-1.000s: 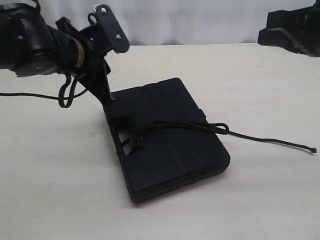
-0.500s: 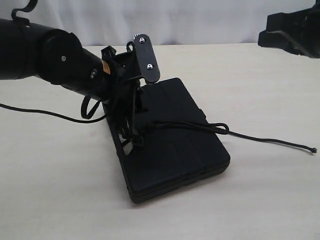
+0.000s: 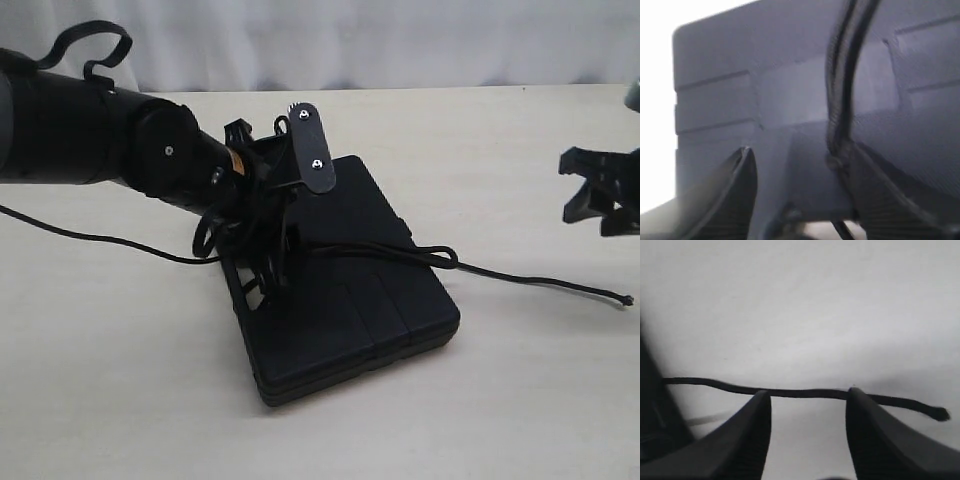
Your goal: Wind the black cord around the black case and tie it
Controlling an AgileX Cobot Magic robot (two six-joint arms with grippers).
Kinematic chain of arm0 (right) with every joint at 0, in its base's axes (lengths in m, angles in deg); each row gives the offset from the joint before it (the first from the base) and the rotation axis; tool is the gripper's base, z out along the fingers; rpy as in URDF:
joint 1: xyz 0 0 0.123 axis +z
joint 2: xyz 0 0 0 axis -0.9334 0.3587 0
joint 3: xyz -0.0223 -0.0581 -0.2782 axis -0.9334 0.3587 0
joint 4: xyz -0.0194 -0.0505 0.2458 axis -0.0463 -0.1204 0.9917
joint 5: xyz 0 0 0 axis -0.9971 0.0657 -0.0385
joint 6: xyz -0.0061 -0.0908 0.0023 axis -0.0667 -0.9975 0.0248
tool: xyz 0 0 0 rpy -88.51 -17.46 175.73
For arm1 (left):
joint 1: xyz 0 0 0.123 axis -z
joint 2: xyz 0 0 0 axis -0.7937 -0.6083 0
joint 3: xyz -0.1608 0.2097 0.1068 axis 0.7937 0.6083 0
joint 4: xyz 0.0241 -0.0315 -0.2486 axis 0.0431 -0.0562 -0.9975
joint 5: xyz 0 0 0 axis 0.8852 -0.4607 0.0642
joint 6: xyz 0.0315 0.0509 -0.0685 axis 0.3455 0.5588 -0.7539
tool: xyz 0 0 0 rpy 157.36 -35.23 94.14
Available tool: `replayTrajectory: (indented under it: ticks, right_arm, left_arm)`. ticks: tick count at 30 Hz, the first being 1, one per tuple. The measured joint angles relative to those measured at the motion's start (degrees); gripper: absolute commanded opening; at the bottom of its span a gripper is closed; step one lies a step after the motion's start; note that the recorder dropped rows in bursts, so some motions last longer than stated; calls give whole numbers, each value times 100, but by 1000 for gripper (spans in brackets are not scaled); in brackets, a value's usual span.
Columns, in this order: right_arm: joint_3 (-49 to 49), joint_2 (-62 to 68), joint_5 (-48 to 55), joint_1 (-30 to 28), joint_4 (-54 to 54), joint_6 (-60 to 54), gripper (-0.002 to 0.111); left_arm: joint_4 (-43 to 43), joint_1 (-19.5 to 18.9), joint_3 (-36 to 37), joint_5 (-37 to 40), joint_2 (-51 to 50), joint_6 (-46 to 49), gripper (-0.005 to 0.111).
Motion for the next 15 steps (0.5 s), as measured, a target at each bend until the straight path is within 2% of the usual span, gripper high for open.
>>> replayTrajectory:
  ticks: [5, 12, 15]
  right_arm:
    - [445, 285, -32, -496, 588, -128, 46]
    - [1200, 336, -542, -548, 2569, -1298, 46]
    - [1284, 445, -711, -548, 2812, -1473, 46]
  left_arm:
    - [0, 0, 0, -362, 0, 0, 54]
    - [-11, 0, 0, -545, 0, 0, 54]
    - [-89, 0, 0, -545, 0, -12, 54]
